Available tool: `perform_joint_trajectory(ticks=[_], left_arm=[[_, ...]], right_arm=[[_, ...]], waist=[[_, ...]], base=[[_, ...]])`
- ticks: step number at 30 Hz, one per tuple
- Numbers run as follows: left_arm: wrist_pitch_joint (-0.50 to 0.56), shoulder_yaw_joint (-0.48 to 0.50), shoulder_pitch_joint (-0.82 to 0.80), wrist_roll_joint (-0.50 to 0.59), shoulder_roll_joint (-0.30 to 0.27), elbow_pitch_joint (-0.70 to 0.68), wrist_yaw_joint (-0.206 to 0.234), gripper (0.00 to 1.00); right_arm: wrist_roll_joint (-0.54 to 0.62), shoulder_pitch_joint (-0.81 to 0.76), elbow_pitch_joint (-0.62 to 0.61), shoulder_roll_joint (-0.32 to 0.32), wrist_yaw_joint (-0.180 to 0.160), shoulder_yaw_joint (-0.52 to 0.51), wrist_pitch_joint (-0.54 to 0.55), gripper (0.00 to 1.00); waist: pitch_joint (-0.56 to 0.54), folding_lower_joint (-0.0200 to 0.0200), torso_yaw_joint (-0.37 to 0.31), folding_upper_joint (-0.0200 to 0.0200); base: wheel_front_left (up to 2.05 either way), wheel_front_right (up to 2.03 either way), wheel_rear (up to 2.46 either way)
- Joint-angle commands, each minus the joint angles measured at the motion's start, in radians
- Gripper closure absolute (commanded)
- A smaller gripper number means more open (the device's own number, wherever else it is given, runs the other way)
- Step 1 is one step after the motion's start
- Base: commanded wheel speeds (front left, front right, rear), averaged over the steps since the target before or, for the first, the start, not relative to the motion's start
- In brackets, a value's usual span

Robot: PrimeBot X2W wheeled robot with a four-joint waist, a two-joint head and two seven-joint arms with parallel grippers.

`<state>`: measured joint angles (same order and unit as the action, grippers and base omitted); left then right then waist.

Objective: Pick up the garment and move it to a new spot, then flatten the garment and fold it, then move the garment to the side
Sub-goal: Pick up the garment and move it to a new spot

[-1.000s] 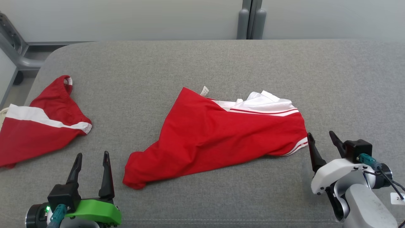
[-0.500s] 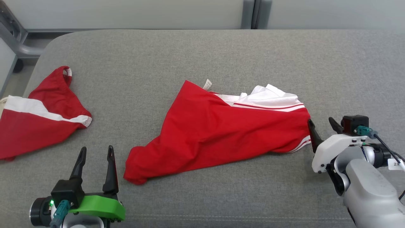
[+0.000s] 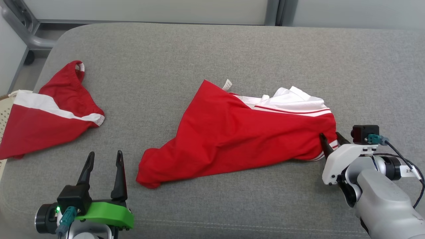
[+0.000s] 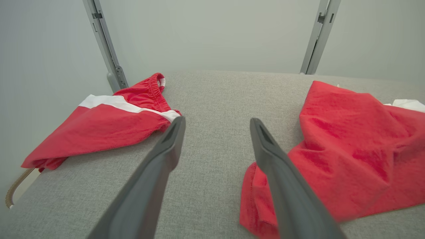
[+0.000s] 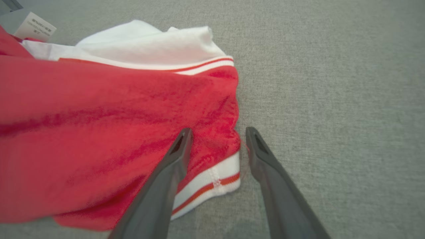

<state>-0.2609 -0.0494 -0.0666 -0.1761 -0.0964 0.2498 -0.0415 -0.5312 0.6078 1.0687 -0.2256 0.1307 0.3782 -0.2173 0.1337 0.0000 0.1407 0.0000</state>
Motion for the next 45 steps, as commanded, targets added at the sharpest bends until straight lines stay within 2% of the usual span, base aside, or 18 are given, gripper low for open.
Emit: perform_joint_trajectory(ticks=[1, 6, 11, 22, 24, 26, 34, 39, 45], left_arm=[[-0.004, 0.004, -0.015, 0.006, 0.005, 0.000, -0.004, 0.00], [-0.004, 0.022, -0.011, 0.014, 0.011, 0.009, -0.017, 0.00], [-0.004, 0.030, -0.003, 0.027, 0.019, 0.016, -0.020, 0.00], [-0.004, 0.046, 0.027, 0.039, 0.031, 0.020, -0.034, 0.00], [-0.004, 0.048, 0.029, 0.040, 0.032, 0.020, -0.035, 0.00], [-0.004, 0.053, 0.035, 0.045, 0.033, 0.021, -0.036, 0.00], [-0.004, 0.064, 0.052, 0.057, 0.033, 0.021, -0.040, 0.00], [-0.004, 0.068, 0.059, 0.061, 0.034, 0.018, -0.041, 0.00], [-0.004, 0.065, 0.044, 0.061, 0.037, 0.023, -0.043, 0.00]], right_arm=[[-0.012, 0.016, 0.005, 0.001, 0.000, 0.009, -0.008, 1.00], [-0.052, 0.032, -0.013, -0.002, 0.000, 0.050, -0.036, 1.00], [-0.098, 0.037, -0.090, -0.016, 0.000, 0.076, -0.049, 1.00], [-0.191, -0.053, -0.460, -0.071, 0.000, 0.080, -0.050, 1.00], [-0.203, -0.064, -0.490, -0.072, 0.000, 0.081, -0.050, 1.00], [-0.231, -0.094, -0.577, -0.093, 0.000, 0.097, -0.050, 1.00], [-0.310, -0.174, -0.800, -0.144, 0.000, 0.131, -0.022, 1.00], [-0.326, -0.247, -0.964, -0.179, 0.000, 0.092, 0.031, 1.00], [-0.289, -0.272, -0.969, -0.163, 0.000, 0.029, 0.074, 1.00]], waist=[[0.003, 0.0000, 0.003, 0.0000], [0.001, 0.0000, 0.001, 0.0000], [-0.014, 0.0000, -0.013, 0.0000], [-0.051, 0.0000, -0.035, 0.0000], [-0.054, 0.0000, -0.036, 0.0000], [-0.063, 0.0000, -0.042, 0.0000], [-0.080, 0.0000, -0.057, 0.0000], [-0.085, 0.0000, -0.069, 0.0000], [-0.080, 0.0000, -0.074, 0.0000]], base=[[0.00, 0.00, 0.00], [0.00, 0.00, 0.00], [0.00, 0.00, 0.00], [0.00, 0.00, 0.00], [0.00, 0.00, 0.00], [0.00, 0.00, 0.00], [0.00, 0.00, 0.00], [0.00, 0.00, 0.00], [0.00, 0.00, 0.00]])
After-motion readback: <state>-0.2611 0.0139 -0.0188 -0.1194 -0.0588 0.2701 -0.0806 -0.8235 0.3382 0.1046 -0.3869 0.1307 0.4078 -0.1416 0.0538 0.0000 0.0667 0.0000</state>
